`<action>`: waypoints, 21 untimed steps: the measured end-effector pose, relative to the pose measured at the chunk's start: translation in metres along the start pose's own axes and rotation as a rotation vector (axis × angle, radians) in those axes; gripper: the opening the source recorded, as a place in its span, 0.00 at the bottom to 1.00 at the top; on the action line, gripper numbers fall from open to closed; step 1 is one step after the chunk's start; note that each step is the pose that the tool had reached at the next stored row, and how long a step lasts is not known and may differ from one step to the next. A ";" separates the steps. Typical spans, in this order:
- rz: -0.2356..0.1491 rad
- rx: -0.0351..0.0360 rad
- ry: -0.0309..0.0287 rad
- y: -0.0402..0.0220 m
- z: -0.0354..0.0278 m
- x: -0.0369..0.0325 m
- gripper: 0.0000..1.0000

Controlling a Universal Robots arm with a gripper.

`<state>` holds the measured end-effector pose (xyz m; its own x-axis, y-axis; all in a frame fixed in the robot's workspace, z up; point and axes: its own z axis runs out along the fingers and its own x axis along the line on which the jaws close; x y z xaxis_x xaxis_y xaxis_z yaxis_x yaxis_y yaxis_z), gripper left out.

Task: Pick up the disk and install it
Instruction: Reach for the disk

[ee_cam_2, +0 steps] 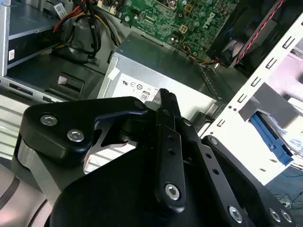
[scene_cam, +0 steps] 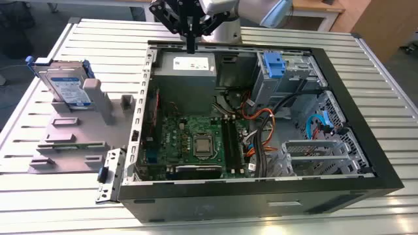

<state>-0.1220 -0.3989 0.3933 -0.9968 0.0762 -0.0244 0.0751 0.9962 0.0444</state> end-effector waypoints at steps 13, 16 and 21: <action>0.000 0.0001 0.0000 -0.0002 0.0003 0.0021 0.11; 0.000 0.0000 0.0000 -0.0003 0.0008 0.0027 0.11; 0.000 0.0001 0.0000 -0.0003 0.0011 0.0034 0.11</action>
<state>-0.1253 -0.3989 0.3921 -0.9968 0.0762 -0.0244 0.0751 0.9962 0.0443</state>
